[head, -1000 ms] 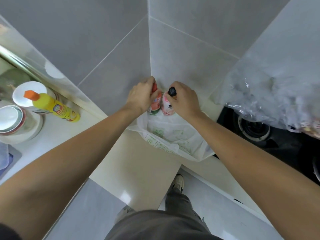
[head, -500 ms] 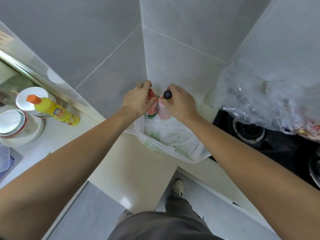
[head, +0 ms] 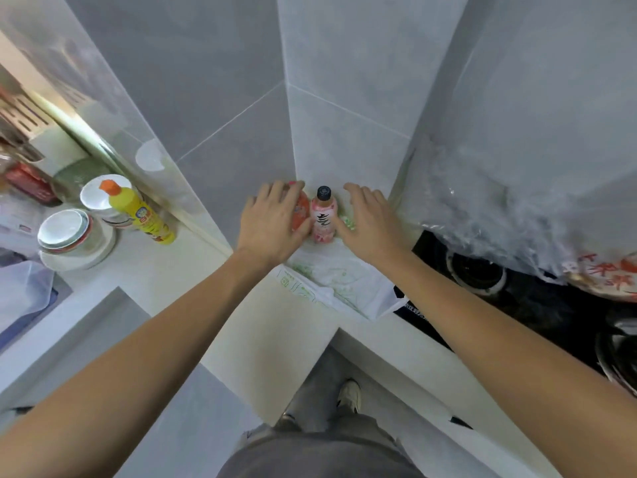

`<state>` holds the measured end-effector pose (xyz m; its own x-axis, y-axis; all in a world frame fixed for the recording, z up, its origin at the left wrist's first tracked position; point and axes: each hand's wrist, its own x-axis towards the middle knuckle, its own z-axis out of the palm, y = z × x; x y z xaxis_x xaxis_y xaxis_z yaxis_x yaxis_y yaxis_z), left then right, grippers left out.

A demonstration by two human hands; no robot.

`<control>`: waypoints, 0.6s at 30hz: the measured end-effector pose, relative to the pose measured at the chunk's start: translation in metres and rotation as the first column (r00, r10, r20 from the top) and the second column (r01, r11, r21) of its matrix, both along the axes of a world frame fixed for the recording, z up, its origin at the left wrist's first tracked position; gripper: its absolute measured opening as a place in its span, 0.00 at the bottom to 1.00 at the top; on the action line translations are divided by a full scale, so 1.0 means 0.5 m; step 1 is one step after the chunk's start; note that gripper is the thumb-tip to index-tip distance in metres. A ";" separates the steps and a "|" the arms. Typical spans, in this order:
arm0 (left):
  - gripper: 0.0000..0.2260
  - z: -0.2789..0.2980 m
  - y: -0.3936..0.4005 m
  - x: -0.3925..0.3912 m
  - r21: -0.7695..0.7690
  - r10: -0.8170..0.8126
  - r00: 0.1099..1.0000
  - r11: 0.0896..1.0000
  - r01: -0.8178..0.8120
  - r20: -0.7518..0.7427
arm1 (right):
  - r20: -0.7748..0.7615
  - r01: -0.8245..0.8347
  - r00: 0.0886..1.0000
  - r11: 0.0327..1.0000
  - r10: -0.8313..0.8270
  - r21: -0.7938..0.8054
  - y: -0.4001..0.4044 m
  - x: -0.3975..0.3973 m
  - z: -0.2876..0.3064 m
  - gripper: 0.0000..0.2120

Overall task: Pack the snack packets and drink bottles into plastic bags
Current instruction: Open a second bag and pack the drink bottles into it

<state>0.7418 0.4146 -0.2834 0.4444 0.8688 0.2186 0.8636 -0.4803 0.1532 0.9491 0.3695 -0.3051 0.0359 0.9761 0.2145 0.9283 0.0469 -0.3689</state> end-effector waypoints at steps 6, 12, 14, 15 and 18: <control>0.27 0.024 -0.120 0.028 0.045 -0.135 0.989 0.990 0.132 0.064 | 0.054 0.168 0.984 0.983 -0.172 0.072 -0.191 0.025 0.021 0.27; 0.30 0.031 -0.278 0.101 0.030 -0.341 0.939 0.940 0.340 0.049 | 0.056 0.417 0.907 0.908 -0.418 0.030 -0.447 0.048 0.024 0.28; 0.29 0.038 -0.337 0.139 0.051 -0.412 0.909 0.911 0.410 0.054 | 0.072 0.483 0.872 0.875 -0.485 0.035 -0.531 0.067 0.032 0.28; 0.30 0.042 -0.367 0.162 0.048 -0.444 0.894 0.896 0.442 0.056 | 0.073 0.516 0.853 0.856 -0.517 0.034 -0.571 0.078 0.038 0.28; 0.30 0.051 -0.461 0.240 0.029 -0.538 0.842 0.843 0.537 0.045 | 0.069 0.610 0.790 0.792 -0.610 0.020 -0.690 0.124 0.053 0.29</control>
<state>0.8617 0.1841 -0.2581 0.8289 0.4936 0.2630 0.4613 -0.8693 0.1777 1.0110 0.0244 -0.2785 0.6092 0.7570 0.2362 0.7864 -0.5383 -0.3030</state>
